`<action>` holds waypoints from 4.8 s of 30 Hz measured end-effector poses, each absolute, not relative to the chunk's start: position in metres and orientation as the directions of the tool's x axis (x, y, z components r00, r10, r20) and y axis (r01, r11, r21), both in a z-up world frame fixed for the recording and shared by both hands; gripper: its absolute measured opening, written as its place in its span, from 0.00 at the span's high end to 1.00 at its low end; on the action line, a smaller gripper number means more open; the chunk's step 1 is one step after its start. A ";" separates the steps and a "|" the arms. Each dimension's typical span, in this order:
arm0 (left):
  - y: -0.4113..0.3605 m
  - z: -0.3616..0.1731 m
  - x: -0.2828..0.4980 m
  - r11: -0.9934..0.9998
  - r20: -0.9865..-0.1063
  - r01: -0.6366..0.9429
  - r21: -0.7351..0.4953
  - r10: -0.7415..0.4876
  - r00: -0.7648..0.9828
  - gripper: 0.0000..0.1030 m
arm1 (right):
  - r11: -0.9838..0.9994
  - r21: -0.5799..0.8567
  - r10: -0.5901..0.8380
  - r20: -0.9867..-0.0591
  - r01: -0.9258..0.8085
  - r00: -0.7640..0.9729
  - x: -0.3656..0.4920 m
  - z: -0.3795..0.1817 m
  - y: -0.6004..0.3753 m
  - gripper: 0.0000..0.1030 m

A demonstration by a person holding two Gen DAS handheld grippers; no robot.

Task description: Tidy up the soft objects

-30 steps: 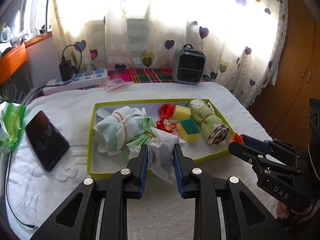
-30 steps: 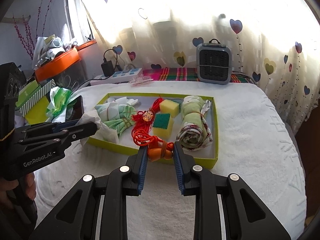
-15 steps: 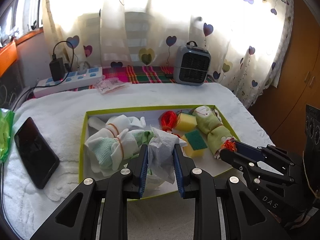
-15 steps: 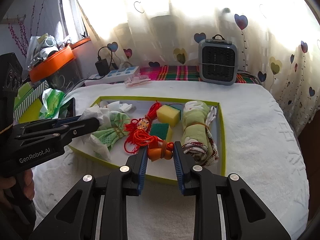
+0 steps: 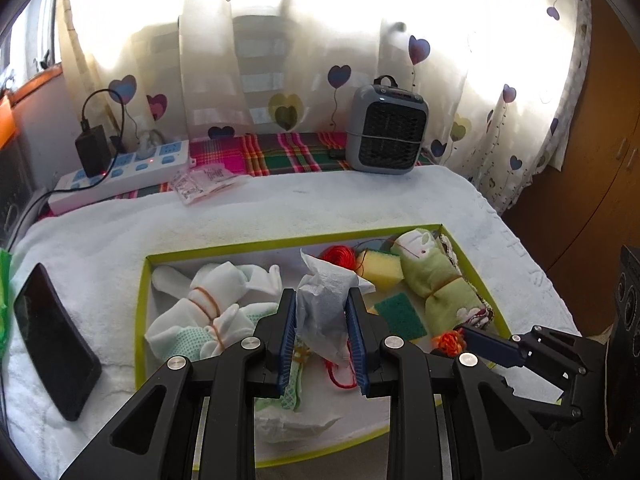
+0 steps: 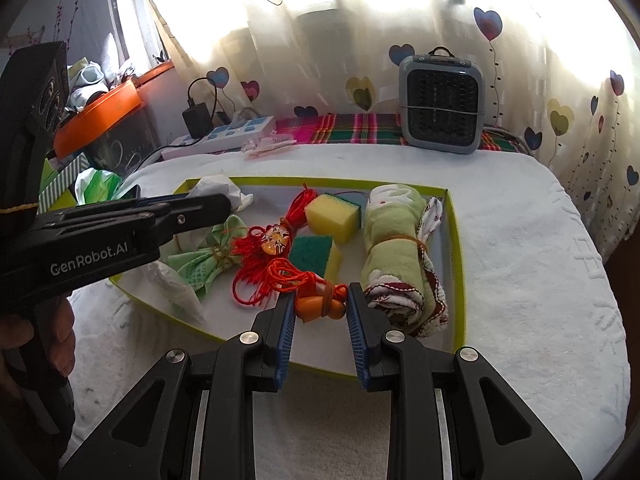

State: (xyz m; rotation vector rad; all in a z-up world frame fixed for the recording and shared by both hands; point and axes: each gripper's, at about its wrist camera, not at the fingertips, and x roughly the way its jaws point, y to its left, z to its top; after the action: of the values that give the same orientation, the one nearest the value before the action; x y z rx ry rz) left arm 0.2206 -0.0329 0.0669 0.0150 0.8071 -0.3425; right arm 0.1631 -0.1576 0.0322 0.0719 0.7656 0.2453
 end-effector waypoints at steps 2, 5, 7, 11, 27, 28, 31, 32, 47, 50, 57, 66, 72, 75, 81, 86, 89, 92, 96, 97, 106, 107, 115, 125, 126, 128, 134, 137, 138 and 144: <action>-0.035 0.065 0.225 0.945 -0.713 0.307 -0.112 -0.291 0.637 0.78 | 0.968 0.150 0.248 -0.680 -0.201 0.690 0.164 0.031 -0.156 0.74; -0.037 0.062 0.233 0.948 -0.721 0.301 -0.107 -0.282 0.633 0.78 | 0.967 0.151 0.250 -0.686 -0.203 0.683 0.166 0.028 -0.156 0.74; -0.039 0.059 0.235 0.949 -0.726 0.299 -0.104 -0.278 0.629 0.78 | 0.967 0.150 0.252 -0.689 -0.206 0.679 0.167 0.026 -0.156 0.74; -0.040 0.050 0.241 0.948 -0.738 0.298 -0.109 -0.278 0.615 0.78 | 0.966 0.142 0.251 -0.700 -0.215 0.669 0.169 0.022 -0.153 0.74; -0.042 0.042 0.244 0.952 -0.750 0.284 -0.115 -0.271 0.604 0.75 | 0.967 0.138 0.248 -0.707 -0.215 0.662 0.171 0.020 -0.153 0.74; -0.041 0.041 0.244 0.953 -0.751 0.282 -0.116 -0.270 0.603 0.75 | 0.967 0.139 0.248 -0.707 -0.214 0.663 0.171 0.020 -0.153 0.74; -0.041 0.041 0.244 0.953 -0.755 0.282 -0.112 -0.266 0.600 0.74 | 0.967 0.137 0.246 -0.707 -0.213 0.663 0.171 0.020 -0.152 0.74; -0.041 0.041 0.244 0.952 -0.754 0.283 -0.113 -0.268 0.600 0.71 | 0.968 0.137 0.245 -0.708 -0.212 0.662 0.171 0.020 -0.152 0.74; -0.040 0.046 0.233 0.956 -0.743 0.278 -0.094 -0.253 0.619 0.58 | 0.971 0.133 0.233 -0.706 -0.199 0.668 0.167 0.023 -0.153 0.67; -0.040 0.048 0.230 0.956 -0.741 0.277 -0.092 -0.251 0.622 0.57 | 0.971 0.131 0.233 -0.704 -0.200 0.671 0.165 0.024 -0.153 0.63; -0.033 0.052 0.220 0.962 -0.732 0.256 -0.095 -0.242 0.637 0.57 | 0.972 0.131 0.229 -0.696 -0.193 0.681 0.157 0.028 -0.151 0.61; -0.027 0.061 0.194 0.969 -0.716 0.236 -0.074 -0.216 0.664 0.57 | 0.973 0.136 0.227 -0.680 -0.184 0.697 0.143 0.034 -0.151 0.53; -0.023 0.064 0.173 0.972 -0.705 0.226 -0.071 -0.209 0.677 0.57 | 0.975 0.130 0.218 -0.677 -0.178 0.703 0.133 0.036 -0.150 0.53; -0.020 0.065 0.164 0.975 -0.703 0.212 -0.070 -0.199 0.683 0.57 | 0.978 0.118 0.205 -0.677 -0.171 0.707 0.128 0.038 -0.150 0.53; -0.017 0.064 0.145 0.976 -0.699 0.202 -0.080 -0.200 0.687 0.57 | 0.980 0.112 0.199 -0.670 -0.167 0.716 0.118 0.040 -0.150 0.53; -0.015 0.060 0.131 0.980 -0.703 0.185 -0.079 -0.186 0.687 0.57 | 0.982 0.103 0.188 -0.671 -0.160 0.717 0.108 0.040 -0.149 0.53; -0.015 0.055 0.120 0.983 -0.707 0.173 -0.065 -0.168 0.687 0.57 | 0.983 0.101 0.182 -0.677 -0.155 0.713 0.104 0.038 -0.150 0.53; -0.013 0.045 0.112 0.982 -0.732 0.165 -0.089 -0.177 0.658 0.57 | 0.984 0.098 0.176 -0.690 -0.151 0.702 0.101 0.034 -0.150 0.53; -0.013 0.032 0.103 0.986 -0.753 0.149 -0.075 -0.154 0.640 0.57 | 0.984 0.096 0.172 -0.710 -0.148 0.683 0.100 0.026 -0.150 0.53; -0.013 0.030 0.102 0.986 -0.757 0.147 -0.080 -0.156 0.634 0.57 | 0.984 0.096 0.172 -0.713 -0.149 0.679 0.099 0.025 -0.150 0.53; -0.019 0.010 0.092 0.988 -0.788 0.140 -0.072 -0.143 0.599 0.57 | 0.987 0.078 0.154 -0.741 -0.143 0.653 0.093 0.013 -0.151 0.52; -0.019 0.007 0.090 0.987 -0.790 0.141 -0.072 -0.143 0.596 0.57 | 0.987 0.079 0.152 -0.743 -0.140 0.651 0.093 0.011 -0.152 0.52; -0.024 0.004 0.085 0.993 -0.776 0.112 -0.039 -0.100 0.622 0.56 | 0.991 0.078 0.128 -0.764 -0.106 0.633 0.093 0.004 -0.156 0.45; -0.029 0.002 0.081 0.997 -0.765 0.072 -0.031 -0.070 0.640 0.51 | 0.995 0.036 0.089 -0.766 -0.096 0.636 0.090 0.000 -0.153 0.41; -0.029 0.002 0.081 0.997 -0.765 0.075 -0.029 -0.070 0.640 0.50 | 0.995 0.031 0.086 -0.767 -0.097 0.636 0.090 0.000 -0.152 0.41; -0.030 0.002 0.082 0.997 -0.766 0.076 -0.020 -0.064 0.639 0.50 | 0.995 0.022 0.080 -0.768 -0.098 0.636 0.090 0.000 -0.152 0.40; -0.030 0.002 0.082 0.996 -0.766 0.081 -0.029 -0.074 0.639 0.48 | 0.995 0.018 0.074 -0.767 -0.094 0.637 0.089 0.000 -0.151 0.40; -0.031 0.001 0.082 0.996 -0.766 0.087 -0.031 -0.080 0.638 0.46 | 0.996 0.018 0.071 -0.767 -0.089 0.638 0.089 0.000 -0.151 0.40; -0.031 0.001 0.082 0.996 -0.766 0.088 -0.030 -0.080 0.637 0.45 | 0.996 0.020 0.071 -0.767 -0.087 0.638 0.089 0.000 -0.152 0.40; -0.032 0.001 0.081 0.995 -0.766 0.091 -0.031 -0.082 0.637 0.44 | 0.996 0.022 0.069 -0.766 -0.082 0.639 0.089 0.000 -0.153 0.40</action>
State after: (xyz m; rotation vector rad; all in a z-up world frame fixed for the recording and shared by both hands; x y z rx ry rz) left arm 0.0815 -0.0315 0.0012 0.0105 0.8744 -0.0989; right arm 0.0887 -0.1529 -0.0002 -0.0154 0.8734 0.0861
